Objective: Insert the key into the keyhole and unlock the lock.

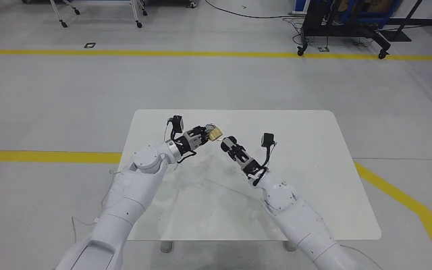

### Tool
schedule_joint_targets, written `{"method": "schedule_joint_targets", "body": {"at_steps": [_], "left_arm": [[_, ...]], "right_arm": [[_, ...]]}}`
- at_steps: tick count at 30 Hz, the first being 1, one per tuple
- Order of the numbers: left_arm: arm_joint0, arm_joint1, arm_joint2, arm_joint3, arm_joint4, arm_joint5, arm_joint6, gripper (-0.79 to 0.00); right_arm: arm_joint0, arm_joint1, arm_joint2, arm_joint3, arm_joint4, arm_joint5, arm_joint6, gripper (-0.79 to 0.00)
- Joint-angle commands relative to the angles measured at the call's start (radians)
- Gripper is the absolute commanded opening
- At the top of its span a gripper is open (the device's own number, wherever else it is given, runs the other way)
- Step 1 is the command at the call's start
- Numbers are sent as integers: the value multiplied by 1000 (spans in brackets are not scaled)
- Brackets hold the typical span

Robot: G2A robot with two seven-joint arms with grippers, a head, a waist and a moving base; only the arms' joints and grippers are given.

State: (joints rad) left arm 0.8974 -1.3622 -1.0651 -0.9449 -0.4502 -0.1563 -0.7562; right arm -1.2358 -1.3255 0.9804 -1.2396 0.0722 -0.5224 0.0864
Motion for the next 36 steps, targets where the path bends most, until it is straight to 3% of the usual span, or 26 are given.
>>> {"method": "schedule_joint_targets", "body": {"at_steps": [1,7,16,27,36], "left_arm": [[0,0,-2,0,2,-1,2,-785],[-3,1,-4,9,6,43,-8,-785],[-7,0,3,13,12,61,-30,-785],[-4,-3,-6,14,-14,53,-36,-785],[-5,-4,-9,15,-14,43,-34,-785]], "right_arm": [[-5,-2,1,-1,-13,-24,-15,-785],[-34,-4,20,-19,-198,-101,-171,-785],[-47,-22,-2,-54,-495,60,-384,-785],[-42,-39,-28,-21,-635,142,-441,-785],[-46,-46,-29,4,-639,109,-403,-785]]}}
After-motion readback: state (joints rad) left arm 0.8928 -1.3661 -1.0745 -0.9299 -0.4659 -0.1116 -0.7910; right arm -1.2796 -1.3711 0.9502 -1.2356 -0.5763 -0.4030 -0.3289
